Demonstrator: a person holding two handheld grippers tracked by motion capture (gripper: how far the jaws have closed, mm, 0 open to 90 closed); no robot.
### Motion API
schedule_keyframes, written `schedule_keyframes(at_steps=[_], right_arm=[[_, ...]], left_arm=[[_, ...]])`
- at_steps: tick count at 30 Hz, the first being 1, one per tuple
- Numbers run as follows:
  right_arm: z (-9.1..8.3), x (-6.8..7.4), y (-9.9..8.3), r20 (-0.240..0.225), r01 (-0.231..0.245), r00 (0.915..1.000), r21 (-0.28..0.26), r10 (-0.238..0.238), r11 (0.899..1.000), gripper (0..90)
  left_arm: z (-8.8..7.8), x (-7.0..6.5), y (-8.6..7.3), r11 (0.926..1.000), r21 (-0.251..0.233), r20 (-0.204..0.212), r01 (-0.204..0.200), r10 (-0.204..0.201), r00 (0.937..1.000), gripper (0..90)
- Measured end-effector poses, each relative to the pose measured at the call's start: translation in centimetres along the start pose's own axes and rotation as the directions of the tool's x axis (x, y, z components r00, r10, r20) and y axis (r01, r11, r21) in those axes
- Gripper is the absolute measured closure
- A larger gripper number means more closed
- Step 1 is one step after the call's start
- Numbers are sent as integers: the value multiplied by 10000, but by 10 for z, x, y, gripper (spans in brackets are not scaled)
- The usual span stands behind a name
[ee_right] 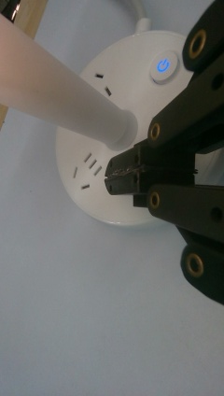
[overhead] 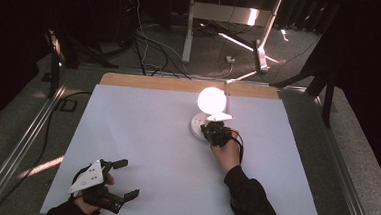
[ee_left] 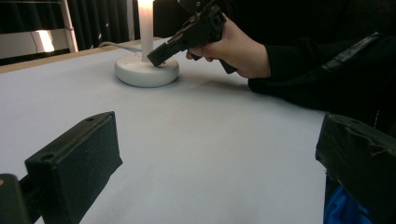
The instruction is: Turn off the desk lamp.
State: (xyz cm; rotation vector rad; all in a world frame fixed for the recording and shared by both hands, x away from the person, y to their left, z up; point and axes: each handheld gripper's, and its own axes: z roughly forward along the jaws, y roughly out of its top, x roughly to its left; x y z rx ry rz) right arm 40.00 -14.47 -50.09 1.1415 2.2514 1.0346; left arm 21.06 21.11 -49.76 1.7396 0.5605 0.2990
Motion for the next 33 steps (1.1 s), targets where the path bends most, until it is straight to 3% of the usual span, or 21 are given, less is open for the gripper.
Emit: schedule_keyframes(at_steps=[5, 7, 14, 20, 25, 33], right_arm=[[1, 1, 1, 19, 36, 10000, 97, -36, 9999, 900], [1, 2, 1, 464, 189, 9987, 190, -197, 9996, 900], [-3, -3, -2, -54, -215, 9998, -138, 214, 9997, 900], [-5, 2, 3, 24, 1, 10000, -174, -1, 9998, 900], [0, 2, 1, 49, -40, 10000, 29, 40, 10000, 900], [0, 2, -3, -10, -69, 10000, -130, 68, 9999, 900]], left_arm=[[0, 0, 0, 10000, 10, 15, 1, -1, 10000, 6], [0, 0, 0, 10000, 33, 23, -15, 15, 10000, 5], [1, 1, 0, 10000, 1, 16, 27, -27, 10000, 6], [0, -1, 0, 10000, -28, 21, -12, 12, 10000, 6], [0, 0, 0, 10000, -26, -6, -10, 10, 10000, 6], [0, 0, 0, 10000, -19, 44, -20, 20, 10000, 6]])
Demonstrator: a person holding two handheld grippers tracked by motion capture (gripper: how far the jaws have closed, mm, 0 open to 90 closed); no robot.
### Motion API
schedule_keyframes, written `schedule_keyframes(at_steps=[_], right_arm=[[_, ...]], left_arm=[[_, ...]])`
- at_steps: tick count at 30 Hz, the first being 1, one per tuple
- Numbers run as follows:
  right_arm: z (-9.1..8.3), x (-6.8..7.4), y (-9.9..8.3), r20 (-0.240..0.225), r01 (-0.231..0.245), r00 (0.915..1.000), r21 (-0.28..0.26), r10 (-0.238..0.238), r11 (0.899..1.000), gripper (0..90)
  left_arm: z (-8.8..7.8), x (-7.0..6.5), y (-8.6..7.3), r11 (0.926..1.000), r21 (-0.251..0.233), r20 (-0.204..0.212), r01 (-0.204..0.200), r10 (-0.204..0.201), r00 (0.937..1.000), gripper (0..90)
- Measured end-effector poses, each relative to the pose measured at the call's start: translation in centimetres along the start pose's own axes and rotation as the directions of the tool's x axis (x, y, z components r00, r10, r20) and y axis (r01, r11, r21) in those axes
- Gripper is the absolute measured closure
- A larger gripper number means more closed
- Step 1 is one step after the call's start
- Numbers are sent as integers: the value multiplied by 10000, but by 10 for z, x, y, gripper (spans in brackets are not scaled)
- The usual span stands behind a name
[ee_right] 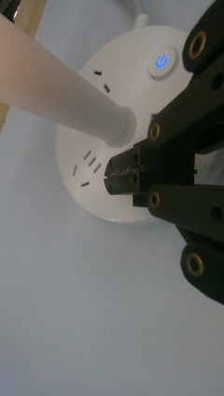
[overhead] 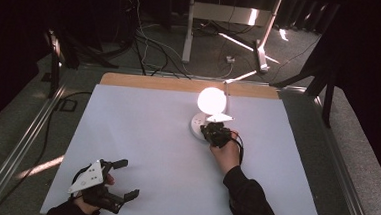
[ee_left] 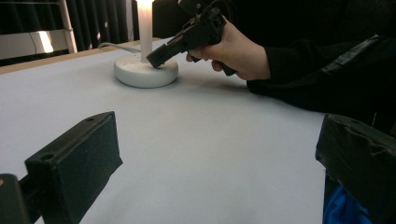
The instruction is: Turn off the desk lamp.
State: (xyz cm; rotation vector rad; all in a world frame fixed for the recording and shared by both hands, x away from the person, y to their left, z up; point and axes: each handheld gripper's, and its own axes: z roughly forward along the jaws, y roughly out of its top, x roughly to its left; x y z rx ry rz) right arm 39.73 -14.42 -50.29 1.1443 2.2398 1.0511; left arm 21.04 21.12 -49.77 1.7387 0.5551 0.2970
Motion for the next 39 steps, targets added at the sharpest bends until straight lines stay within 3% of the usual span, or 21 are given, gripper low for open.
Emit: schedule_keyframes(at_steps=[3, 20, 39], right_arm=[[0, -1, -1, -31, -144, 9999, -61, 144, 9999, 900], [-12, 0, 10, 14, 12, 10000, -246, -11, 9997, 900], [-1, 0, 1, 24, -50, 10000, 34, 50, 10000, 900]], left_arm=[[0, 0, 0, 10000, -15, -9, 6, -6, 10000, 5], [0, 0, 0, 10000, -36, -33, 35, -35, 10000, 6], [0, 1, 0, 10000, -45, -32, 43, -43, 10000, 6]])
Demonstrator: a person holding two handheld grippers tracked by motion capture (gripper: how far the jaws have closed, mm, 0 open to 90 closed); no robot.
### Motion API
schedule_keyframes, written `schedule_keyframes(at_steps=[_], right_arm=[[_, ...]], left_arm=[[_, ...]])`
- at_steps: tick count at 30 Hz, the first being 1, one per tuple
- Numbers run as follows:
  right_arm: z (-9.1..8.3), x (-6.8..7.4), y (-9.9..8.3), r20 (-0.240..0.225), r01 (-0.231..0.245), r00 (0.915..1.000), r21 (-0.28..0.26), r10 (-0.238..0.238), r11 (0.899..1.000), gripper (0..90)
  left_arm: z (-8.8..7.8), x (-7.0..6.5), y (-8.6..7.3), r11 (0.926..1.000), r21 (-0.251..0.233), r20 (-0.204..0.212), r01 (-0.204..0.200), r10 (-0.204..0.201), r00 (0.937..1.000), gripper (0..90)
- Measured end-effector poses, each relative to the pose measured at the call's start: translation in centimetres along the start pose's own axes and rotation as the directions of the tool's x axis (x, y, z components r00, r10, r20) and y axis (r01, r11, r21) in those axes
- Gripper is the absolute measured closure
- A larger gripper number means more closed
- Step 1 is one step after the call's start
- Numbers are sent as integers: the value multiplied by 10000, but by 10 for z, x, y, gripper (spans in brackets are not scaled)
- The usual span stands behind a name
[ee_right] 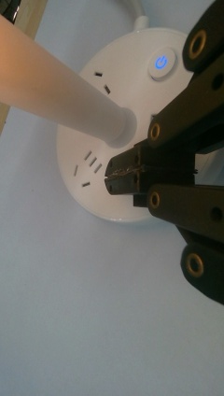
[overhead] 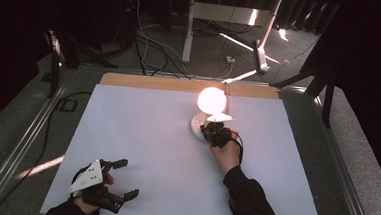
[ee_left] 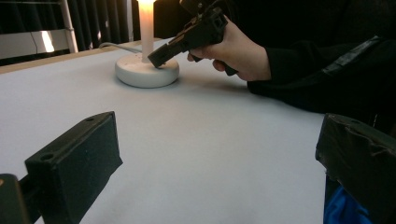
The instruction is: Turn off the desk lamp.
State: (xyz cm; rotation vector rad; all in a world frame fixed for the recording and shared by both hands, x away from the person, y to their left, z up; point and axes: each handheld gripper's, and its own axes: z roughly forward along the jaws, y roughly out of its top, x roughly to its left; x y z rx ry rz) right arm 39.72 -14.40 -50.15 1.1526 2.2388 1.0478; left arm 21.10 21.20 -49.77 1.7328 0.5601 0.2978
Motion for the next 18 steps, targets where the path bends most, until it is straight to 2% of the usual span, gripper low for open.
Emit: schedule_keyframes(at_steps=[12, 15, 18], right_arm=[[0, 0, -2, -19, 22, 10000, -24, -22, 10000, 900], [0, -1, 1, -7, -47, 10000, 122, 47, 9999, 900], [-6, 0, 5, 6, -67, 10000, -102, 67, 9999, 900]], left_arm=[[1, 0, 0, 10000, 48, 15, -7, 7, 10000, 6], [1, 0, 0, 10000, 20, 15, 4, -4, 10000, 6], [0, 0, 0, 10000, -8, -2, 35, -35, 10000, 6]])
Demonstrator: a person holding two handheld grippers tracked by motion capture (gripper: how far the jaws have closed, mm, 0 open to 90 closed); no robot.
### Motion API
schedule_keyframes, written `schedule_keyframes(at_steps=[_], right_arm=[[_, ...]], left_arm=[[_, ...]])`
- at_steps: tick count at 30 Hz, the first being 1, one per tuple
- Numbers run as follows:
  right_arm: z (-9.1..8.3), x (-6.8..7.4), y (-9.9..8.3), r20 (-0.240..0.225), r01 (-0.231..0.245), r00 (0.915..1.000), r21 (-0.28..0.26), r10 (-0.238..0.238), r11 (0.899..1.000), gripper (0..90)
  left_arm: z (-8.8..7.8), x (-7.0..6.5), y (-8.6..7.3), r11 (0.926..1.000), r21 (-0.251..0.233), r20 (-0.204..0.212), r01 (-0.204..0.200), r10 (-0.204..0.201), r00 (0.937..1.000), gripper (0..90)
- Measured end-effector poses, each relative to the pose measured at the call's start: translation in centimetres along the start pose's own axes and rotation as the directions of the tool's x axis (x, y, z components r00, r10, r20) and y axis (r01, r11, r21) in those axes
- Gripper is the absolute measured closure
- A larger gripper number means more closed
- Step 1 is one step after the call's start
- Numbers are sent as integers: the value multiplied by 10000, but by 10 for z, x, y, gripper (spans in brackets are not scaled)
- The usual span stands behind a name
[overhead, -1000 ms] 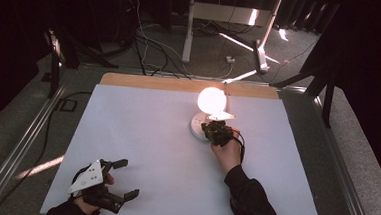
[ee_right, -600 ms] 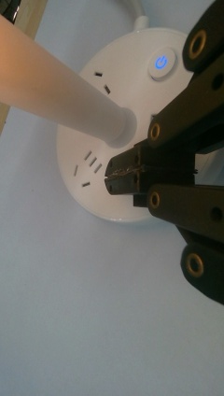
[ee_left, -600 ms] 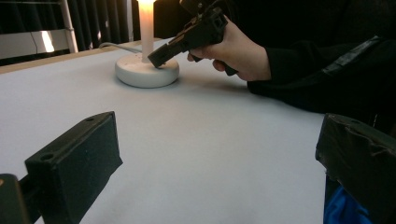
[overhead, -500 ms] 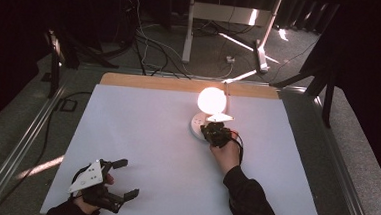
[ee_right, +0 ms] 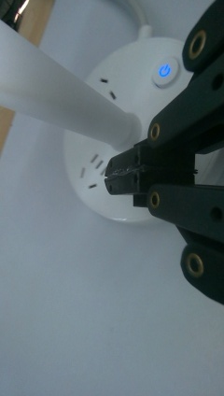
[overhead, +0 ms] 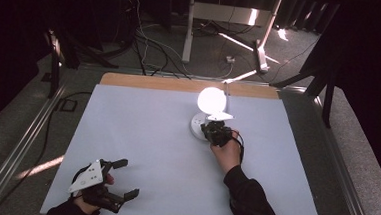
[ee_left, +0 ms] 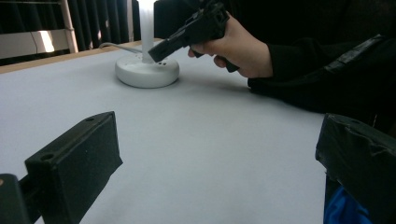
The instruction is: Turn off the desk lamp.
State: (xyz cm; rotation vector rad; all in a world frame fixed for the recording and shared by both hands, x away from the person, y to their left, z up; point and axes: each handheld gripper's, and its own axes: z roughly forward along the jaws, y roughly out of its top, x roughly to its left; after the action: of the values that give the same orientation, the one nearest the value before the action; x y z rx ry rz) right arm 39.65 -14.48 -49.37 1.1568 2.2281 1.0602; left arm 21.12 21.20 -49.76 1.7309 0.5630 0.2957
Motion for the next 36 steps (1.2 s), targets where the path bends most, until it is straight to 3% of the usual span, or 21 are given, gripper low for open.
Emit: schedule_keyframes(at_steps=[18, 36], right_arm=[[-14, 3, 12, -108, 65, 9999, -449, -70, 9990, 900], [-2, 2, 2, -70, -57, 10000, -186, 55, 9998, 900]], left_arm=[[0, 0, 0, 10000, -1, -4, 26, -26, 10000, 6], [0, 0, 0, 10000, 8, -22, 35, -35, 10000, 6]])
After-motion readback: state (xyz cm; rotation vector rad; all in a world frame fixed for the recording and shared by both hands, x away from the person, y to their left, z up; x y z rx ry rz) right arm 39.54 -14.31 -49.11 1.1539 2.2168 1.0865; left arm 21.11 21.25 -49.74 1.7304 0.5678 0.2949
